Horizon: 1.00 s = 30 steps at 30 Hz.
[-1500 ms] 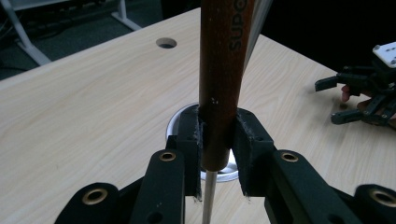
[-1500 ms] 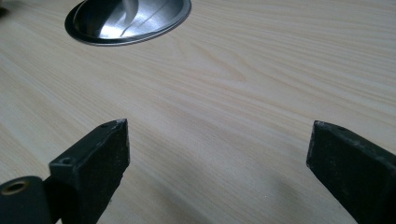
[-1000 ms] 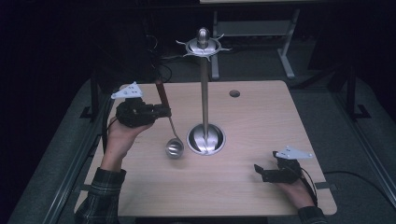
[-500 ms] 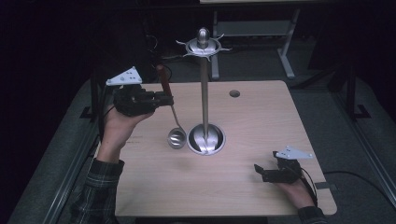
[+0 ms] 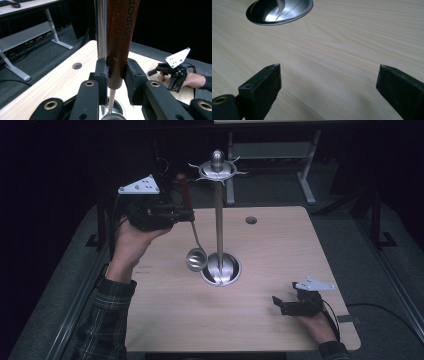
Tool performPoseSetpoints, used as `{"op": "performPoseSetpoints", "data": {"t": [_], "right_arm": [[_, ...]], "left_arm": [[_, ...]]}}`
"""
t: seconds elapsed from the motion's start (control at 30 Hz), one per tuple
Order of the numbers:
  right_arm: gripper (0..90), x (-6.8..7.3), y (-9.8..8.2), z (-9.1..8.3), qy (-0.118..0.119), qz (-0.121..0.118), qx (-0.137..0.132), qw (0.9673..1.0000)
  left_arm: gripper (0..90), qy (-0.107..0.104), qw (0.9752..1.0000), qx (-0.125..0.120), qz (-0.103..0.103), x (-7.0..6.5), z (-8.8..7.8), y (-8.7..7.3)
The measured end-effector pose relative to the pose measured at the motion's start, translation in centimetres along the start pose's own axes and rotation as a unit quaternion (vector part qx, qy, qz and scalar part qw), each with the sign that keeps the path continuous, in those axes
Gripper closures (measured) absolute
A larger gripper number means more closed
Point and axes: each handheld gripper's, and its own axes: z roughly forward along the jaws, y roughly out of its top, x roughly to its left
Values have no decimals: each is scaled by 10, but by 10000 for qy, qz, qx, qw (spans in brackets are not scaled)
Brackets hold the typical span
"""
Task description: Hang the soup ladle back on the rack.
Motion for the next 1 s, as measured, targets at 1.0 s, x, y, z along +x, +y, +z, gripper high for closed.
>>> {"op": "performPoseSetpoints", "data": {"t": [1.0], "right_arm": [[53,0,0,-1,9,30,-14,10000]], "left_arm": [[733,-146,9999,87,-29,7,24,10]]}}
